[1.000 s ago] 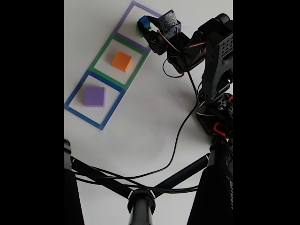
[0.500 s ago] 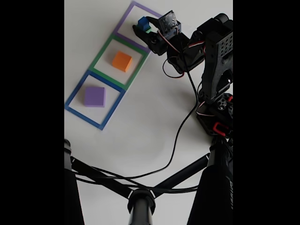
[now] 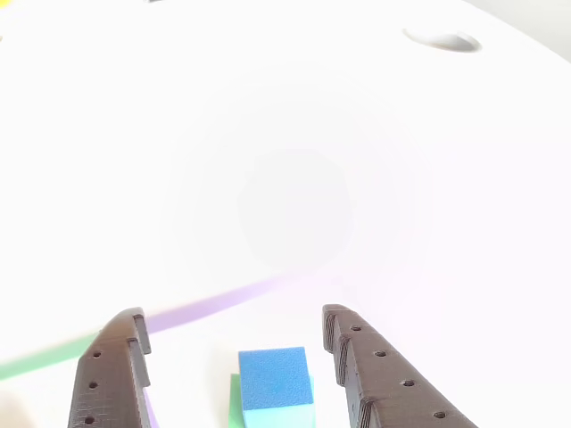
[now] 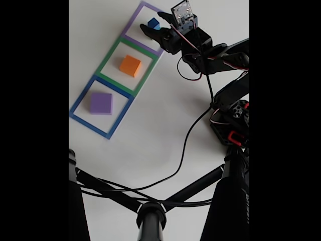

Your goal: Tower of hanoi

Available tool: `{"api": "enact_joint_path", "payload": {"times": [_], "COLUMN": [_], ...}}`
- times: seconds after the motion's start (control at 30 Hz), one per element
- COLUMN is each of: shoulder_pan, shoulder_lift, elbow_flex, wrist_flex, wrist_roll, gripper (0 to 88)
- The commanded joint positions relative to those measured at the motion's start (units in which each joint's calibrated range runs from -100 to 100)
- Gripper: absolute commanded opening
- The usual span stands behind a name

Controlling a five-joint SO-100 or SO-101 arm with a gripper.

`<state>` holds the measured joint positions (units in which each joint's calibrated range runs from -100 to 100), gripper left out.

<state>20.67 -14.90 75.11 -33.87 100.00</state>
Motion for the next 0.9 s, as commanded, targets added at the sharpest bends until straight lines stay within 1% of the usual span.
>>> {"api": "enact_joint_path", "payload": {"times": [0.0,0.1,0.23,0.37,0.47,0.6,0.67,0.73,0.87], "shoulder_pan": [0.9,0.0,-1.5,-4.9,-7.8,-11.9,-13.9,-15.7,-17.9], "shoulder_lift": [-18.6,-25.4,-29.4,-29.3,-29.2,-29.7,-29.8,-30.3,-32.1], "elbow_flex": [-5.8,-16.0,-33.9,-51.9,-62.2,-72.8,-76.9,-79.0,-79.1], "wrist_flex": [25.4,45.9,73.8,95.5,107.6,120.1,124.4,126.3,126.7], "wrist_roll": [0.0,0.0,0.0,0.0,0.0,0.0,0.0,0.0,0.0], "gripper": [10.6,5.2,2.0,1.1,0.3,0.2,0.2,0.2,1.2]}}
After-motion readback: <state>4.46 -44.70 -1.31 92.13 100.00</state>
